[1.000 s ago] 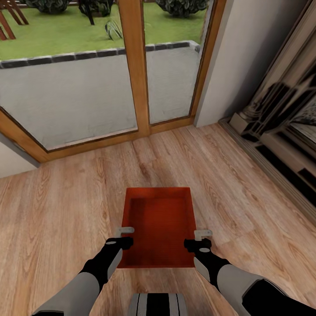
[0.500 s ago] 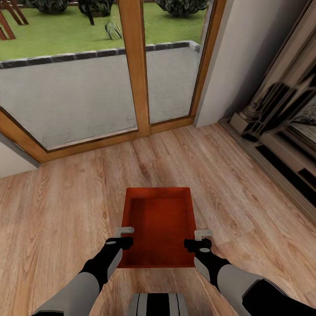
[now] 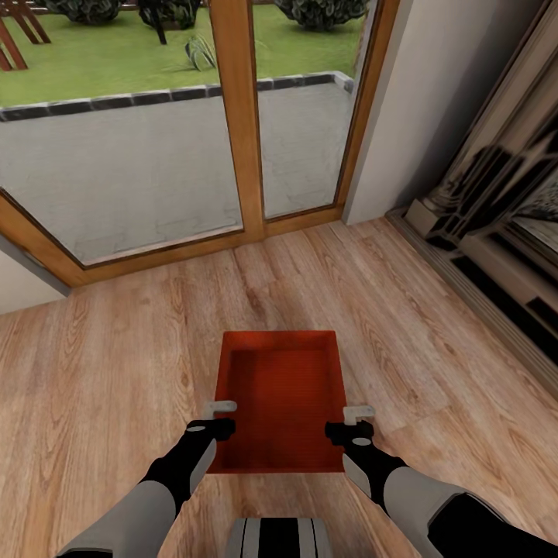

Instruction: Move the two storage containers from the living room to the garage. In the garage, place one container on the floor and stack the other container on top of it (either order is fine).

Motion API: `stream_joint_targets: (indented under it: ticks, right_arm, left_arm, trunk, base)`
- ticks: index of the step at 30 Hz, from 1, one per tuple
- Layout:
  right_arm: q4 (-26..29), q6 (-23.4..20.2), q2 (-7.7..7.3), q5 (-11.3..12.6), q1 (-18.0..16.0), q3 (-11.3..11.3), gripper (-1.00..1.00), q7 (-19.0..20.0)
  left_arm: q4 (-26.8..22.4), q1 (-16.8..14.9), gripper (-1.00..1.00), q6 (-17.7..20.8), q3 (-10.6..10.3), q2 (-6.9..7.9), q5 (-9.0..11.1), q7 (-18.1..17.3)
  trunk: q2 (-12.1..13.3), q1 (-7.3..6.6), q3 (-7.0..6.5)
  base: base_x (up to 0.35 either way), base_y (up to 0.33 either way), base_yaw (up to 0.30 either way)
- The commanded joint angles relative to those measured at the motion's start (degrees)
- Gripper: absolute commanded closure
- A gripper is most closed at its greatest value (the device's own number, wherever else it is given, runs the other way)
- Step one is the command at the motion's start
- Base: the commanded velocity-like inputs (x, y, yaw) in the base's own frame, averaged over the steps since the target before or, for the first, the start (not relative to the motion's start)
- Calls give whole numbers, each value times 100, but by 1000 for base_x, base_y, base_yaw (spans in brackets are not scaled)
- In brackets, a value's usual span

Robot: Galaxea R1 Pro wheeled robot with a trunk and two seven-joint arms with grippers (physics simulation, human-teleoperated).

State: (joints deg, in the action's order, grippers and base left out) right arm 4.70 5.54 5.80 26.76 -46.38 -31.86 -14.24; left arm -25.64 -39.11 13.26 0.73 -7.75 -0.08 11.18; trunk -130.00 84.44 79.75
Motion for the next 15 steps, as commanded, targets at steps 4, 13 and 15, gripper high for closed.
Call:
stream_joint_targets:
  ticks: [4, 13, 15]
  right_arm:
    - [-4, 20, 0, 61, -2, -48, -100, -17]
    - [-4, 21, 6, 58, -2, -48, -100, -17]
    - [-4, 19, 7, 59, -2, -48, -100, -17]
  left_arm:
    - [-6, 0, -100, 28, 6, -2, -5, 16]
    - [-3, 0, -100, 27, 12, 8, -1, 16]
    - [-2, 0, -100, 27, 10, 9, -1, 16]
  trunk:
    - [-1, -1, 3]
    - [-1, -1, 3]
    - [-1, -1, 3]
  base:
    - [0, 0, 0]
    - [0, 0, 0]
    - [0, 0, 0]
